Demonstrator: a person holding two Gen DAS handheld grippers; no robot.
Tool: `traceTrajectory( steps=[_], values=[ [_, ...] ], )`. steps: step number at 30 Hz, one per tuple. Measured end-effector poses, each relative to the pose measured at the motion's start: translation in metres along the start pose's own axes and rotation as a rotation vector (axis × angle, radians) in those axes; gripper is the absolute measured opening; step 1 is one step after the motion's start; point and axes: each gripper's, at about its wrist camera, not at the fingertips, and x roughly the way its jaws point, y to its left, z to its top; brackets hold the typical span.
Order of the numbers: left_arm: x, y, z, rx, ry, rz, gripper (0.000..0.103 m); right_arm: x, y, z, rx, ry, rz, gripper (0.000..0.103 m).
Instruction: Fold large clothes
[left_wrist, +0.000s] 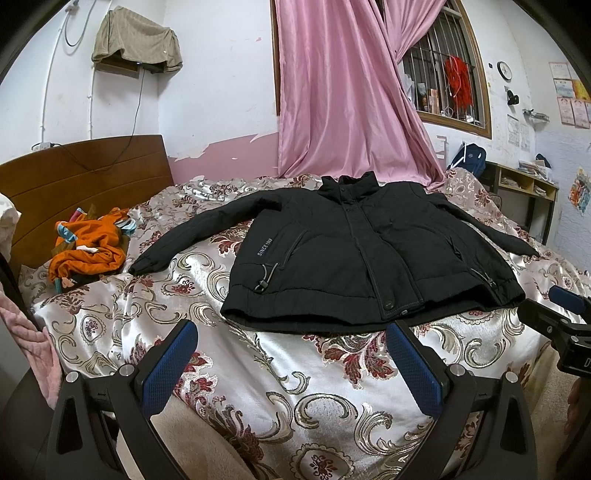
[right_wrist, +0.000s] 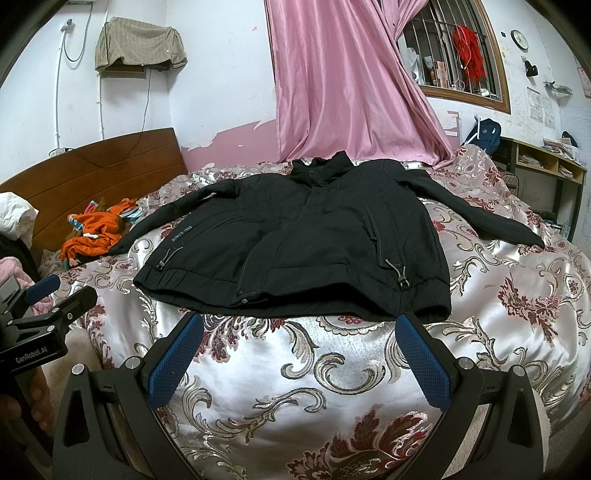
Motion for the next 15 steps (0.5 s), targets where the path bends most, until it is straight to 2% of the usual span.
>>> traceTrajectory(
  steps=[15],
  values=[
    [0.0002,0.0002,0.0000,0.000,0.002,0.001,0.103,-0.0008,-0.0005,0.0005,0.000,0.002,-0.001,0.102]
  ],
)
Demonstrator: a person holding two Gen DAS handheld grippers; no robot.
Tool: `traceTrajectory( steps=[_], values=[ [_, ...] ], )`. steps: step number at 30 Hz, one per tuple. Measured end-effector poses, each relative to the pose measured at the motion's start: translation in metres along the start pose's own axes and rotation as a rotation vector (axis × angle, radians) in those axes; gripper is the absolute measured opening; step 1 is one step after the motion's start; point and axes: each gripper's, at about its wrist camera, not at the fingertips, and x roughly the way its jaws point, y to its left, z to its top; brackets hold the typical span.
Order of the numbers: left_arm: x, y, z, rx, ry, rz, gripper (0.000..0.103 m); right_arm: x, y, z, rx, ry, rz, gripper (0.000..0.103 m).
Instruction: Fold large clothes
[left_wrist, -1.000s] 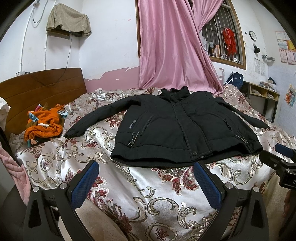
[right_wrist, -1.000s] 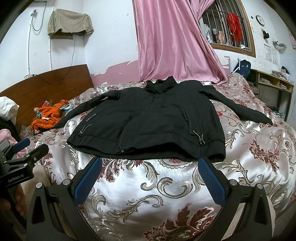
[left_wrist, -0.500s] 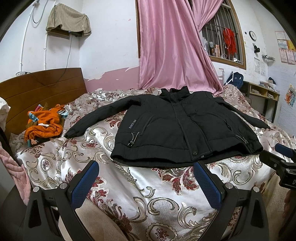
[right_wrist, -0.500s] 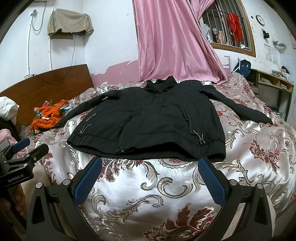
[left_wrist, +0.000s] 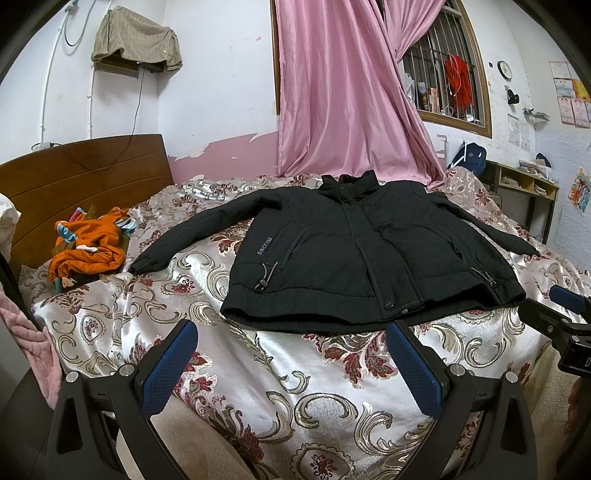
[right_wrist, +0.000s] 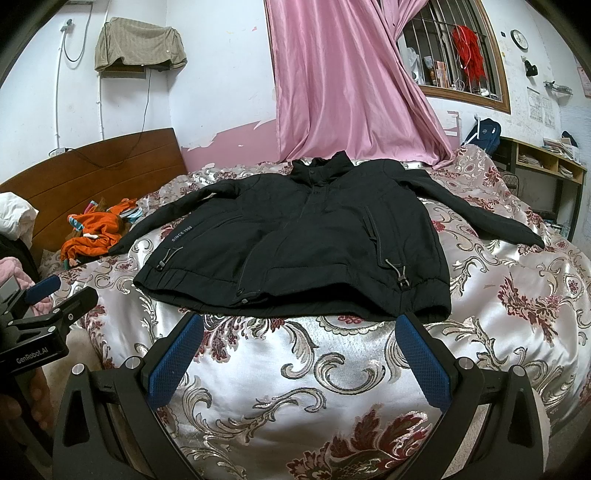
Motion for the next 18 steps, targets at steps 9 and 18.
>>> traceTrajectory(
  steps=[9,18],
  values=[
    [0.025,0.015,-0.002,-0.065,0.093,0.016,0.103,0.000,-0.002,-0.003,0.011,0.016,-0.029,0.102],
    [0.059,0.026,-0.015,-0.140,0.250,0.072,0.103,0.010,-0.006,-0.001,0.035,0.032,-0.035,0.102]
  ],
)
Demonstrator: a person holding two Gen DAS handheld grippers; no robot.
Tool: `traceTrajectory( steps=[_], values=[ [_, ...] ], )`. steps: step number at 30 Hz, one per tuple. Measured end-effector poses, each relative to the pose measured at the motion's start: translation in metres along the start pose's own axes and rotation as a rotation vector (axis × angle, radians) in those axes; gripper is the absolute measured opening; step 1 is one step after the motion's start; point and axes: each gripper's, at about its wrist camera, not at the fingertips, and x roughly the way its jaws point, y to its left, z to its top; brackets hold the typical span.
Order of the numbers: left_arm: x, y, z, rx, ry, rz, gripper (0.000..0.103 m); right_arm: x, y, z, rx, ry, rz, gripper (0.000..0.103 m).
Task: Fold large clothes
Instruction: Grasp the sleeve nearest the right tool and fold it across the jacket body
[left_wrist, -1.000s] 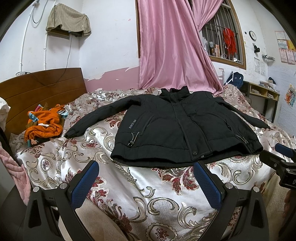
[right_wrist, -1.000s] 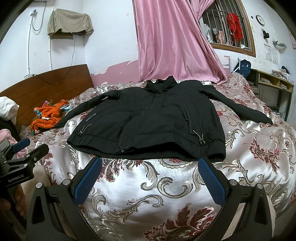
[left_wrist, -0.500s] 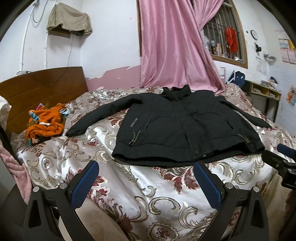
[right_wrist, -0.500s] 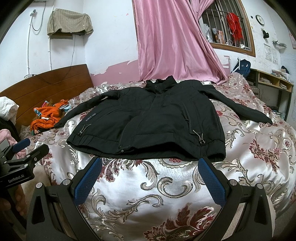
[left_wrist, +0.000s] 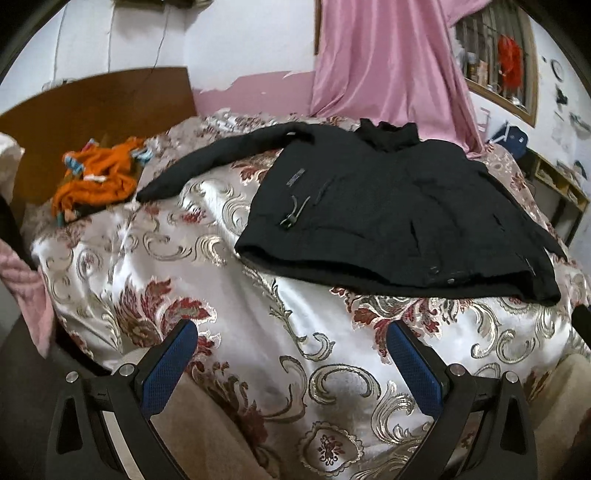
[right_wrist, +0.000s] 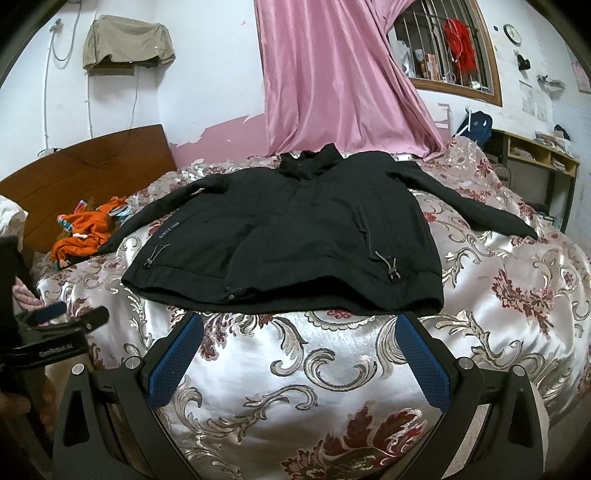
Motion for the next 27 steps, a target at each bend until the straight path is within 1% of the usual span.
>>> traceTrajectory(
  steps=[3,5,7,11,13,18,21,24,26,27],
  values=[
    [0.001,-0.001,0.003,-0.001,-0.006,0.017,0.103,0.005,-0.005,0.003,0.020,0.009,0.001,0.102],
    [0.004,-0.003,0.007,0.007,-0.004,0.007,0.103,0.009,-0.012,0.007,0.033,0.006,-0.009,0.102],
    [0.010,-0.005,0.012,0.014,0.002,-0.006,0.103,0.012,-0.020,0.014,0.041,-0.010,-0.033,0.102],
    [0.020,-0.014,0.021,0.030,0.000,0.047,0.103,0.022,-0.051,0.029,0.100,-0.035,-0.100,0.102],
    [0.025,-0.020,0.028,0.034,0.003,0.057,0.103,0.029,-0.071,0.035,0.136,-0.039,-0.138,0.102],
    [0.035,-0.045,0.055,0.073,-0.015,0.019,0.103,0.046,-0.120,0.060,0.188,-0.053,-0.256,0.102],
    [0.043,-0.072,0.079,0.123,-0.029,-0.014,0.103,0.064,-0.151,0.084,0.223,-0.042,-0.294,0.102],
    [0.052,-0.099,0.100,0.156,-0.025,-0.048,0.103,0.087,-0.183,0.112,0.225,-0.059,-0.326,0.102],
    [0.062,-0.121,0.117,0.167,-0.014,-0.088,0.102,0.101,-0.200,0.127,0.220,-0.062,-0.348,0.102],
    [0.066,-0.131,0.124,0.169,-0.003,-0.119,0.102,0.112,-0.211,0.135,0.219,-0.064,-0.357,0.102]
  ],
)
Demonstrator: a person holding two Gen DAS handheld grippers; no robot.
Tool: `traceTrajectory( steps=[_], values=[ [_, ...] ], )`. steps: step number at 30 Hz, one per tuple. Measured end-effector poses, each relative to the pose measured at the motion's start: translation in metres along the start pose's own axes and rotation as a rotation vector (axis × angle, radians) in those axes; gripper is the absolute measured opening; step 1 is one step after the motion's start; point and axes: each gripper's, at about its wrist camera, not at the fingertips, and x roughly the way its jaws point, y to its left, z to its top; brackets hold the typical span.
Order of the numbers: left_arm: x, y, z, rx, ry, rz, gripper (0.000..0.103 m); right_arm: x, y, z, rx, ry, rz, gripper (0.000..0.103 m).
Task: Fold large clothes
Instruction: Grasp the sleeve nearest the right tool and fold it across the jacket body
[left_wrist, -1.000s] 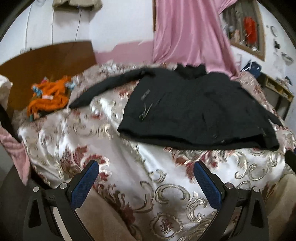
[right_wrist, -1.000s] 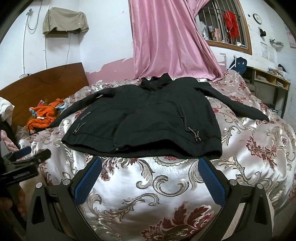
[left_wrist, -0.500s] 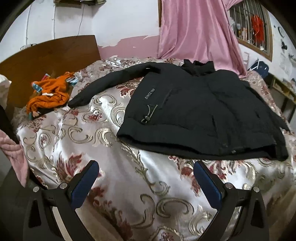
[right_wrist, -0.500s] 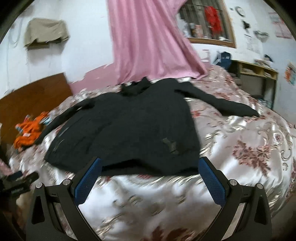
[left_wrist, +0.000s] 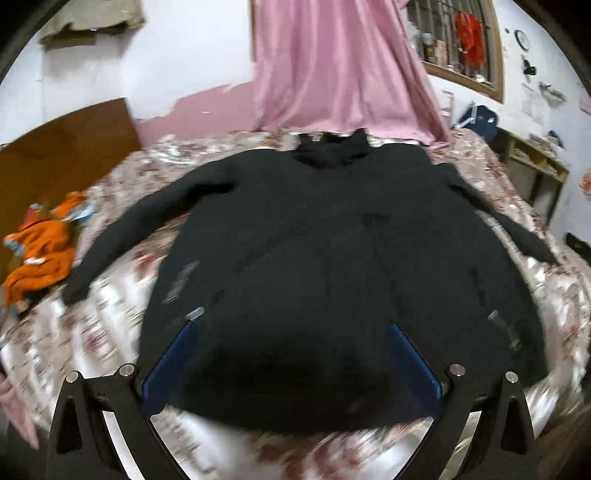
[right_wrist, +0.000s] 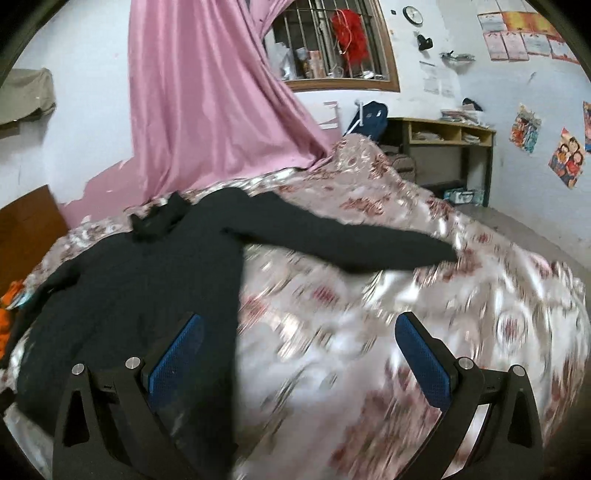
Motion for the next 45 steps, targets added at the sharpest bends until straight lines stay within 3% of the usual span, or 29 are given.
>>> traceTrajectory(
  steps=[4,8,10,13,18,21,26,31,35,37,39,43,45],
  values=[
    [0.029,-0.033,0.041,-0.049,0.036,-0.173,0.102,0.057,-0.023,0.040,0.028,-0.020,-0.049,0.102],
    [0.066,-0.074,0.077,-0.022,0.092,-0.253,0.102,0.104,-0.059,0.063,0.133,-0.030,-0.098,0.102],
    [0.092,-0.100,0.096,-0.008,0.145,-0.342,0.102,0.124,-0.081,0.063,0.215,0.016,-0.066,0.102],
    [0.122,-0.130,0.121,-0.007,0.172,-0.396,0.102,0.148,-0.113,0.062,0.357,0.106,0.008,0.102],
    [0.169,-0.169,0.158,-0.022,0.168,-0.374,0.102,0.184,-0.135,0.057,0.428,0.258,-0.022,0.102],
    [0.193,-0.190,0.169,-0.024,0.153,-0.347,0.102,0.200,-0.138,0.046,0.464,0.289,0.006,0.102],
    [0.230,-0.210,0.183,-0.025,0.176,-0.331,0.102,0.222,-0.146,0.028,0.554,0.298,0.061,0.102],
    [0.258,-0.221,0.196,-0.088,0.180,-0.322,0.102,0.251,-0.168,-0.010,0.854,0.307,0.213,0.102],
    [0.272,-0.226,0.197,-0.110,0.195,-0.301,0.102,0.265,-0.172,-0.016,0.939,0.248,0.179,0.100],
    [0.281,-0.234,0.196,-0.067,0.211,-0.264,0.102,0.268,-0.169,-0.012,0.932,0.233,0.150,0.090],
    [0.291,-0.242,0.191,-0.018,0.240,-0.228,0.102,0.273,-0.164,-0.009,0.901,0.242,0.092,0.056],
    [0.303,-0.247,0.184,-0.010,0.276,-0.218,0.103,0.284,-0.160,-0.012,0.931,0.239,0.089,0.043],
    [0.306,-0.251,0.182,0.016,0.294,-0.201,0.103,0.289,-0.161,-0.008,0.948,0.235,0.095,0.028]
  ],
)
